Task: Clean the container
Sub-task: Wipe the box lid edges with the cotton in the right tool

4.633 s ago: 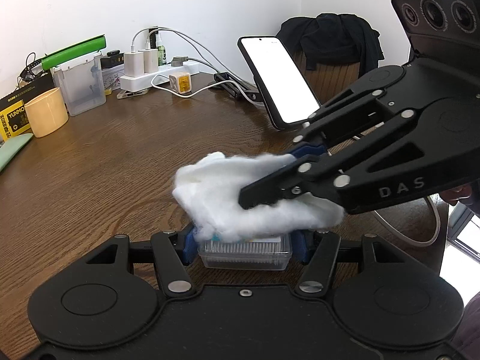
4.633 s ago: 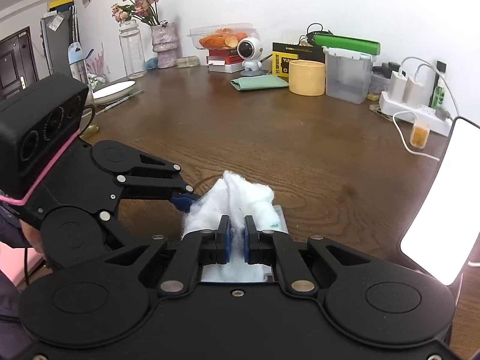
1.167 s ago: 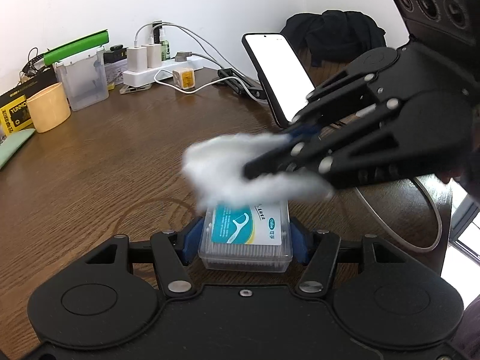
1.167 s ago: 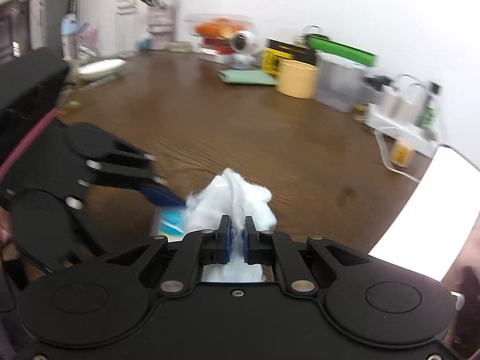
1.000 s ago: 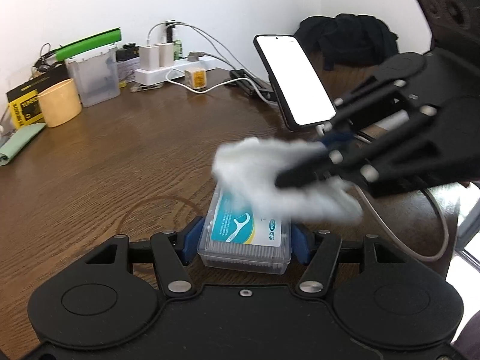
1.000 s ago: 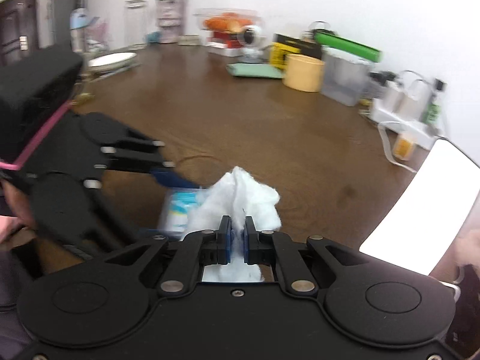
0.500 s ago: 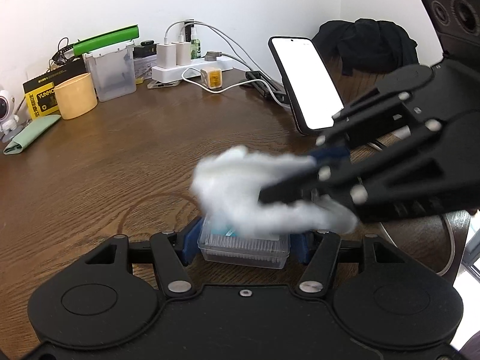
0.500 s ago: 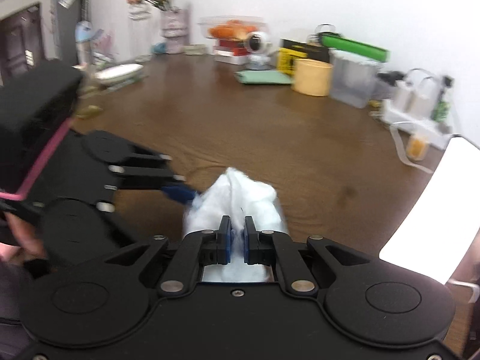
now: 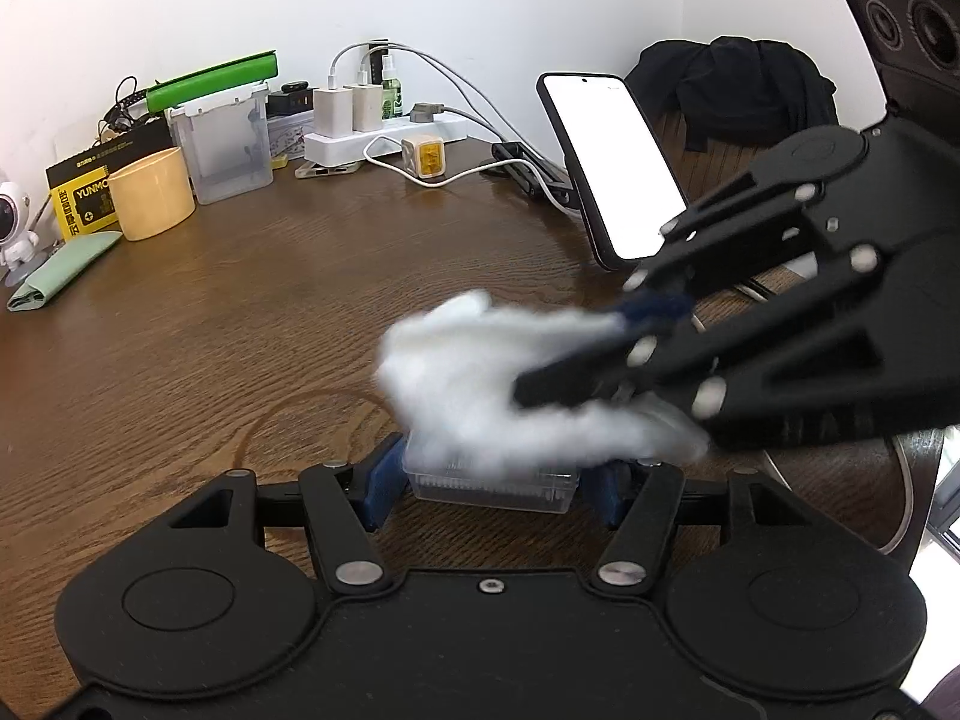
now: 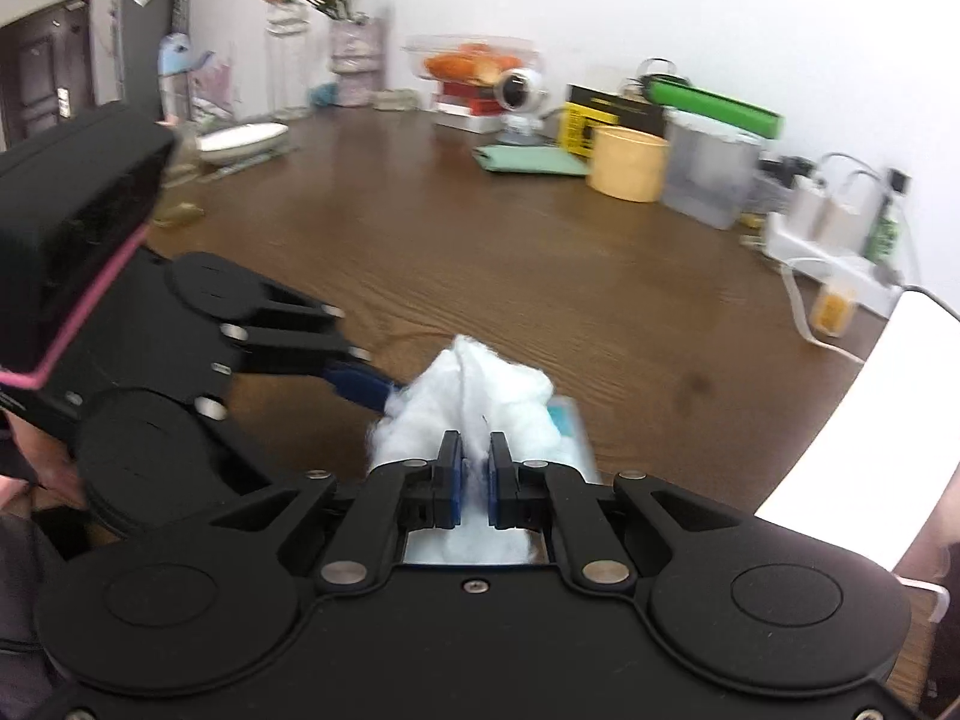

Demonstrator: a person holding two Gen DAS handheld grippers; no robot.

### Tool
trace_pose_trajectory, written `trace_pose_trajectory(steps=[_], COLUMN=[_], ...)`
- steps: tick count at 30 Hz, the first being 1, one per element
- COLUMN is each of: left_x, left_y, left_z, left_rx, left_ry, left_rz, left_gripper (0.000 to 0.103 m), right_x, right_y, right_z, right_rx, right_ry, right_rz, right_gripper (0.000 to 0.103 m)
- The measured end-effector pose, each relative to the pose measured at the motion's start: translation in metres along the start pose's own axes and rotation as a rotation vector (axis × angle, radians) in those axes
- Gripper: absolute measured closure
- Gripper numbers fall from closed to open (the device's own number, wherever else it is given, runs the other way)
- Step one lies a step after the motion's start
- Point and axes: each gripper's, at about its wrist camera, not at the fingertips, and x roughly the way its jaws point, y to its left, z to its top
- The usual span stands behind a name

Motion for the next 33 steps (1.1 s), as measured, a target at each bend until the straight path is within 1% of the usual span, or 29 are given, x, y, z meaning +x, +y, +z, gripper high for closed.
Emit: trace_pose_trajectory(steps=[4,8,13,22,26,29,32,33], left_x=[0.001,0.003,0.005,0.002,0.002,0.002,0.003,0.003], left_y=[-0.001,-0.001,0.000,-0.003,-0.002,-0.002,-0.001,-0.001], left_z=[0.001,0.004,0.008,0.001,0.002,0.003,0.002,0.002], left_rx=[-0.006,-0.004,0.000,0.002,0.002,0.001,-0.003,-0.002], left_ry=[0.012,0.023,0.035,0.020,0.024,0.028,0.026,0.027], left_rz=[0.003,0.004,0.005,0.003,-0.001,-0.006,-0.011,-0.012], left_gripper=[0.042,0.042,0.041,0.040,0.040,0.040,0.040,0.040], right_x=[0.008,0.008,0.008,0.008,0.007,0.005,-0.002,-0.004], right_y=[0.004,-0.007,-0.004,-0.005,-0.004,-0.013,-0.016,-0.014], right_z=[0.004,0.002,0.001,0.000,0.003,0.002,-0.001,-0.002], right_rx=[-0.021,0.013,0.010,0.018,-0.001,0.009,0.028,0.035], right_ry=[-0.012,-0.019,-0.023,-0.027,-0.015,-0.003,0.014,0.017], right_rz=[-0.020,-0.007,-0.024,-0.024,-0.034,-0.103,-0.084,-0.052], right_gripper=[0.095,0.095,0.095,0.095,0.095,0.095,0.096,0.096])
